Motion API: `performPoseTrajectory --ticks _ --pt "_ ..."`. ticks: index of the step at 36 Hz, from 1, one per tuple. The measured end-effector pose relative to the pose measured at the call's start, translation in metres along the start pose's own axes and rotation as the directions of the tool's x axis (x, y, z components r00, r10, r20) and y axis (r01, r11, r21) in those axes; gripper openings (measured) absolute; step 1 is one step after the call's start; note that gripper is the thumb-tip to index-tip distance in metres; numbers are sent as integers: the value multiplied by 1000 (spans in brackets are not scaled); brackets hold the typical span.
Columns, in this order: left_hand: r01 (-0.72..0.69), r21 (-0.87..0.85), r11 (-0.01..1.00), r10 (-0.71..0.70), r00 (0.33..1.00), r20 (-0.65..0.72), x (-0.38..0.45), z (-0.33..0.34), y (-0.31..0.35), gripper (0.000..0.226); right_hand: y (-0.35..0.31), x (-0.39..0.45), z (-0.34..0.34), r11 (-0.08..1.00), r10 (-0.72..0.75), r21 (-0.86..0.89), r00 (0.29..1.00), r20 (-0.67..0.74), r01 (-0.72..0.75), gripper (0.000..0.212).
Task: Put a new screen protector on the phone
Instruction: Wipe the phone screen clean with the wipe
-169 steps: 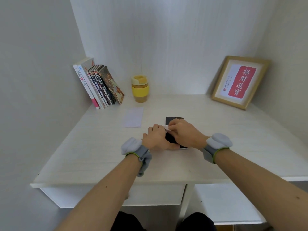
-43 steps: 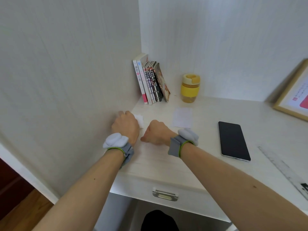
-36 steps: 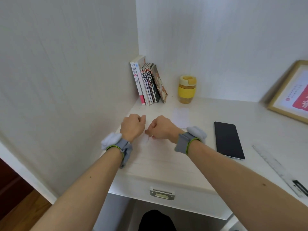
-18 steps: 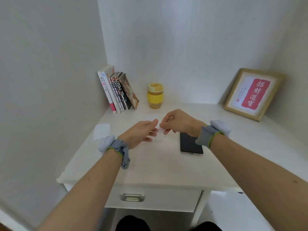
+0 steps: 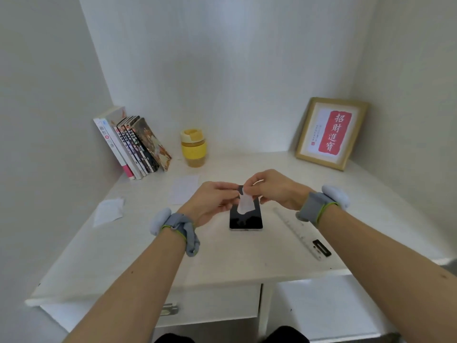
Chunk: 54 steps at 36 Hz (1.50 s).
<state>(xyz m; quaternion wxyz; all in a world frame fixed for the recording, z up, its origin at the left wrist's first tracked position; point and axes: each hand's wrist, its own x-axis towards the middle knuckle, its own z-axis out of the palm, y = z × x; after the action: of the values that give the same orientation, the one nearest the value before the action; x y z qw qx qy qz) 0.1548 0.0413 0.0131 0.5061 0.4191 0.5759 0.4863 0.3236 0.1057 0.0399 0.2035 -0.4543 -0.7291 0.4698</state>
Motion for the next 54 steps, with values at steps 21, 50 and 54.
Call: performPoseTrajectory --ticks 21,50,54 --pt "24 696 717 184 957 -223 20 14 -26 51 32 24 19 966 40 -243 981 -189 -86 16" --pt "54 607 793 35 990 -134 15 3 -25 49 47 -6 56 347 -470 -865 865 174 362 28" --pt "32 643 765 6 998 -57 11 5 -24 65 52 -8 54 387 -403 -840 889 217 380 28"
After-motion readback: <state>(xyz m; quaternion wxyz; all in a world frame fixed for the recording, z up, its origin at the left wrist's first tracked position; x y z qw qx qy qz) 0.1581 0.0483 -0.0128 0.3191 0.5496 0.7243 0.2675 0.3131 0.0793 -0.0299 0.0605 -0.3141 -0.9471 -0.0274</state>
